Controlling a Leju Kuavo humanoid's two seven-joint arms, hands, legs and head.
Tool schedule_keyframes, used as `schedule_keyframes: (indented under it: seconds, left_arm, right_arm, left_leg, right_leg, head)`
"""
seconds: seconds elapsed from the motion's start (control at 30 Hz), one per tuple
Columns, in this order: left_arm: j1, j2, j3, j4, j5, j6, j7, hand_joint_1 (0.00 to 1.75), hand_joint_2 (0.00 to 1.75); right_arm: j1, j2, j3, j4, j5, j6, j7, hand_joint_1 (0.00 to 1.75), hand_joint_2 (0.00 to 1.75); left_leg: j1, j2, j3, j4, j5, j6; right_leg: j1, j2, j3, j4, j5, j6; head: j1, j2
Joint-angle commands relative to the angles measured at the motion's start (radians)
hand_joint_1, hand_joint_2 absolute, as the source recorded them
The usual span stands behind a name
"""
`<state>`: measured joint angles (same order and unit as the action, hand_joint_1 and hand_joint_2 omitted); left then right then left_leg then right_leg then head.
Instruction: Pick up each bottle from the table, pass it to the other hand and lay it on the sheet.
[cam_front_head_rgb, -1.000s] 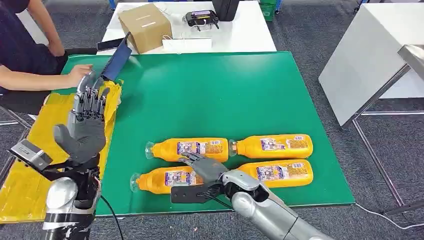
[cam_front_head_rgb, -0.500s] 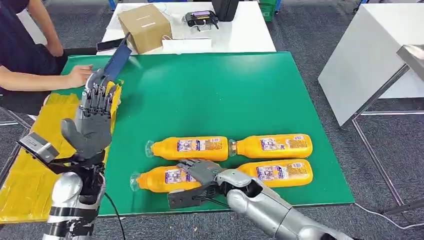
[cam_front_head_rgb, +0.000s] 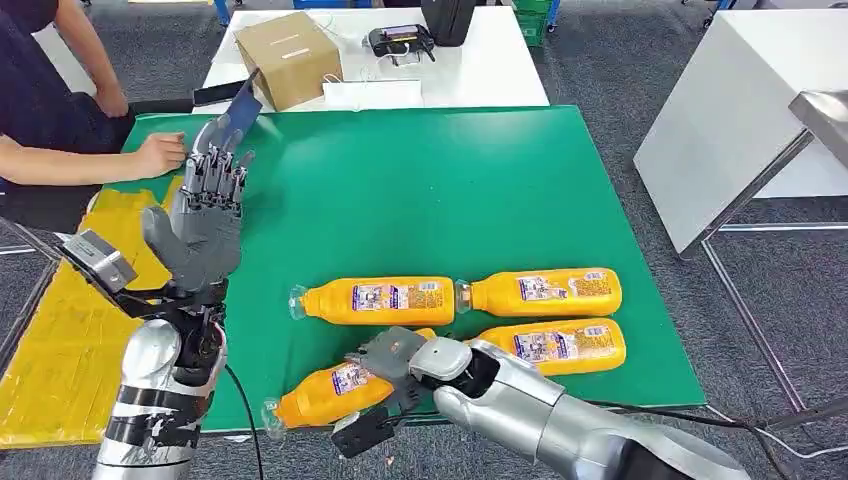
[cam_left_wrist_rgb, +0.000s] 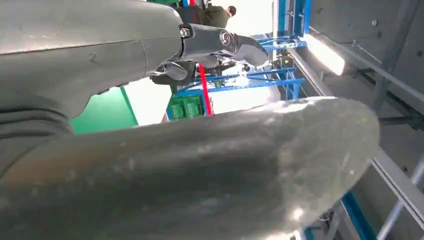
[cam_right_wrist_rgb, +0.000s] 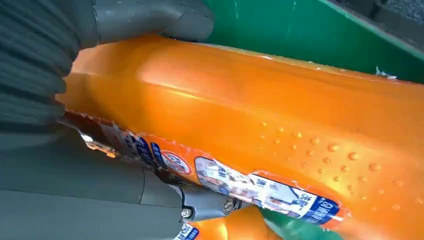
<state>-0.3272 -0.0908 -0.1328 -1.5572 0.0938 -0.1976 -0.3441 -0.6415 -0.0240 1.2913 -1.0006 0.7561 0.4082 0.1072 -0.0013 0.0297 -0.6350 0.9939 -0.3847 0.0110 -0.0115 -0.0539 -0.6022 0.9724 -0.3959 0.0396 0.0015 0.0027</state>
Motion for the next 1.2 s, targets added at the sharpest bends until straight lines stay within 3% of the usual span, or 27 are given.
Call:
schedule_keyframes:
  seconds: [0.03,0.2,0.3,0.37,0.47,0.5,0.6,0.7,0.77,0.8,0.9,1.1,1.2]
  left_arm:
    - [-0.061,-0.003,-0.031,0.062,0.011,0.012,0.027,0.00,0.00]
    - [-0.048,0.004,-0.013,0.057,0.031,0.030,0.033,0.00,0.00]
    - [0.009,0.021,0.045,0.015,0.032,0.058,-0.006,0.00,0.00]
    - [0.059,0.023,0.097,-0.050,0.025,0.103,-0.022,0.00,0.00]
    - [0.138,0.021,0.156,-0.158,0.013,0.170,-0.026,0.00,0.00]
    - [0.157,0.018,0.169,-0.178,0.013,0.173,-0.026,0.00,0.00]
    - [0.155,0.013,0.166,-0.174,0.011,0.172,-0.029,0.00,0.00]
    - [0.158,0.011,0.163,-0.173,0.016,0.168,-0.034,0.00,0.00]
    - [0.165,0.005,0.158,-0.177,0.021,0.163,-0.036,0.00,0.00]
    - [0.167,0.011,0.145,-0.173,0.021,0.154,-0.028,0.00,1.75]
    - [0.171,0.028,0.099,-0.152,0.099,0.074,0.045,0.00,1.75]
    - [0.174,0.028,0.096,-0.143,0.099,0.074,0.044,0.00,1.75]
    - [0.190,0.053,0.045,-0.132,0.238,-0.083,0.113,0.00,1.75]
  right_arm:
    - [0.053,0.000,0.099,0.122,0.037,0.033,0.028,1.75,1.75]
    - [0.066,0.024,-0.032,0.188,-0.040,-0.036,0.064,1.75,1.75]
    - [0.113,-0.002,-0.267,0.188,-0.226,-0.195,0.041,1.75,1.75]
    - [0.198,-0.017,-0.453,0.070,-0.375,-0.318,-0.033,1.75,1.75]
    - [0.402,-0.013,-0.674,-0.321,-0.522,-0.416,-0.100,1.75,1.75]
    - [0.467,0.008,-0.711,-0.429,-0.508,-0.421,-0.067,1.75,1.75]
    - [0.485,0.018,-0.710,-0.450,-0.495,-0.416,-0.049,1.75,1.75]
    - [0.530,0.060,-0.793,-0.544,-0.567,-0.470,-0.205,1.75,1.75]
    - [0.557,0.064,-0.817,-0.634,-0.586,-0.485,-0.242,1.75,1.75]
    - [0.571,0.067,-0.828,-0.684,-0.594,-0.494,-0.265,1.75,1.75]
    - [0.588,0.065,-0.840,-0.750,-0.603,-0.504,-0.304,1.75,1.75]
    - [0.587,0.064,-0.841,-0.745,-0.602,-0.504,-0.306,1.75,1.75]
    - [0.568,0.057,-0.834,-0.741,-0.583,-0.504,-0.327,1.75,1.75]
  left_leg:
    - [0.002,-0.007,0.004,-0.001,-0.001,-0.001]
    - [0.001,-0.004,0.005,-0.001,-0.001,-0.001]
    - [0.001,-0.004,0.008,-0.002,-0.001,-0.001]
    - [0.001,-0.003,0.009,-0.003,-0.001,-0.001]
    - [0.002,-0.002,0.009,-0.002,-0.002,-0.002]
    - [0.003,-0.001,0.008,-0.001,-0.003,-0.002]
    - [0.002,-0.003,0.005,0.000,-0.003,-0.002]
    - [0.001,-0.006,-0.001,0.000,-0.002,-0.002]
    - [0.002,-0.007,-0.001,0.001,-0.004,-0.002]
    - [0.001,-0.006,-0.004,0.001,-0.003,-0.001]
    - [0.001,-0.006,-0.004,0.000,-0.003,-0.001]
    - [0.001,-0.006,-0.005,0.000,-0.003,-0.001]
    - [0.001,-0.005,-0.004,0.000,-0.003,-0.002]
  right_leg:
    - [0.001,-0.001,0.007,-0.002,-0.002,-0.001]
    - [0.000,0.000,0.006,-0.002,-0.001,-0.001]
    - [0.000,0.001,0.008,-0.003,-0.001,-0.001]
    - [0.000,0.002,0.009,-0.003,0.000,-0.001]
    - [0.001,0.003,0.011,-0.002,-0.001,-0.001]
    - [0.002,0.003,0.010,-0.002,-0.001,-0.001]
    - [0.001,0.003,0.008,0.000,-0.004,-0.003]
    - [0.000,0.000,0.002,0.001,-0.003,-0.002]
    - [0.000,0.000,0.002,0.002,-0.005,-0.002]
    - [0.000,0.000,0.000,0.001,-0.003,-0.002]
    - [0.000,0.000,-0.001,0.001,-0.003,-0.002]
    - [0.000,0.001,-0.002,0.000,-0.003,-0.002]
    - [0.000,0.001,-0.002,0.000,-0.003,-0.002]
  head:
    - [0.000,0.000]
    - [0.000,0.000]
    - [0.000,0.000]
    - [0.000,0.000]
    - [0.001,0.000]
    - [0.000,0.000]
    - [0.002,0.000]
    - [0.000,0.000]
    - [0.001,0.000]
    - [0.000,0.000]
    - [0.000,0.000]
    - [0.000,0.000]
    - [0.000,0.000]
